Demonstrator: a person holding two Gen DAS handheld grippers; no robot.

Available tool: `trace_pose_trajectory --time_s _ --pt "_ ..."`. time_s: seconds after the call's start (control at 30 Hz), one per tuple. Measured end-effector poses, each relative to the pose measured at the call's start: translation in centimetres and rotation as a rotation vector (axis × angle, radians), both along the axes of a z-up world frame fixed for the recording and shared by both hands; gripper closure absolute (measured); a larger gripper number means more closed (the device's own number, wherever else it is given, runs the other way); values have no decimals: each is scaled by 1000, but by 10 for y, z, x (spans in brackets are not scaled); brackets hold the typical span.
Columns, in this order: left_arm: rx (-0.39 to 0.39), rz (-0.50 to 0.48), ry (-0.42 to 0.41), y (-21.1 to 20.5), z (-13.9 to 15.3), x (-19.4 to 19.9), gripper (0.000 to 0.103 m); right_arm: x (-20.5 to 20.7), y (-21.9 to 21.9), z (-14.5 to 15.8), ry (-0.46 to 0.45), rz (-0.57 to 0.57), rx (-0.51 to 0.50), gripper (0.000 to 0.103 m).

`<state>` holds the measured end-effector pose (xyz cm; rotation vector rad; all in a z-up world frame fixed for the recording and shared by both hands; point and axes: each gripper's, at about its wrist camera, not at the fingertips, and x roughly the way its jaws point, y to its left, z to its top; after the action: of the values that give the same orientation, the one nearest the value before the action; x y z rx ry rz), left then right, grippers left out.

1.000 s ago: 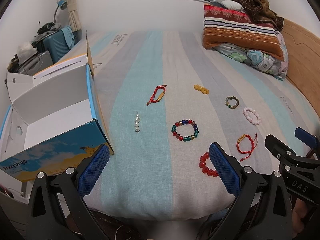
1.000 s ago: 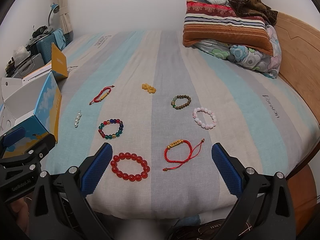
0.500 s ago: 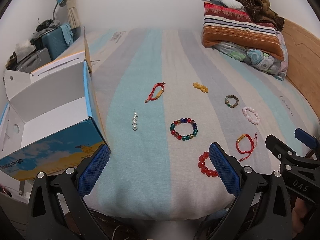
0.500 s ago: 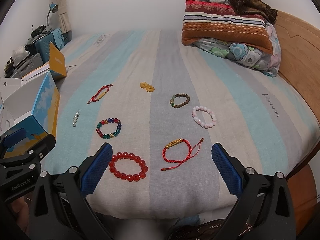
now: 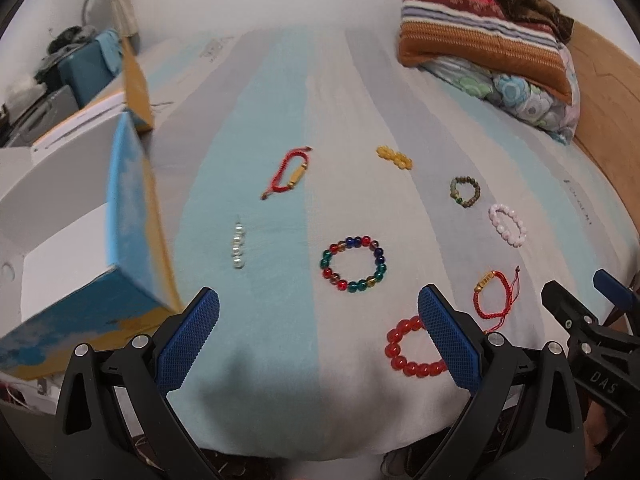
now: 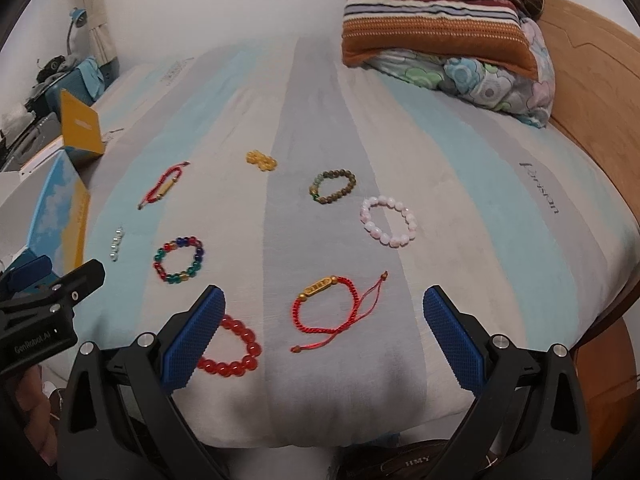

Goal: Organize jewelry
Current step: 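Lower the left tool onto the multicolour bead bracelet while the right tool lowers onto the red cord bracelet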

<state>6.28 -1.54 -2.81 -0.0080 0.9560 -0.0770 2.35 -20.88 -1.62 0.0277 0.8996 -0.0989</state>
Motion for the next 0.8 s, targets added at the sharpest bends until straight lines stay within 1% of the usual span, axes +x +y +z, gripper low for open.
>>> trace_pose_trajectory --time_s 0.07,0.13,0.23,0.3,0.4,0.5,0.57,0.7,0.8 --pt "-1 -6 34 -3 -7 12 6 7 -4 -5 15 -10 3 8" --pt "31 -7 53 -9 -12 23 6 14 -7 -12 31 -13 3 8" --pt "55 -23 69 -17 -17 37 6 25 -10 -21 60 -15 5 8" --pt "57 -35 80 -21 -21 47 6 34 -13 -29 84 -19 10 8" --pt "63 -50 104 -26 -31 62 6 45 -15 -42 119 -25 9 12" --pt "59 -56 136 -28 -45 77 6 58 -17 -58 160 -25 17 14" --pt "48 -54 156 -27 -55 81 6 65 -18 -67 183 -27 10 16" --pt "65 -53 180 -27 -74 89 6 73 -17 -83 215 -25 11 17" --pt "65 -61 193 -29 -83 93 6 80 -17 -94 234 -16 45 19"
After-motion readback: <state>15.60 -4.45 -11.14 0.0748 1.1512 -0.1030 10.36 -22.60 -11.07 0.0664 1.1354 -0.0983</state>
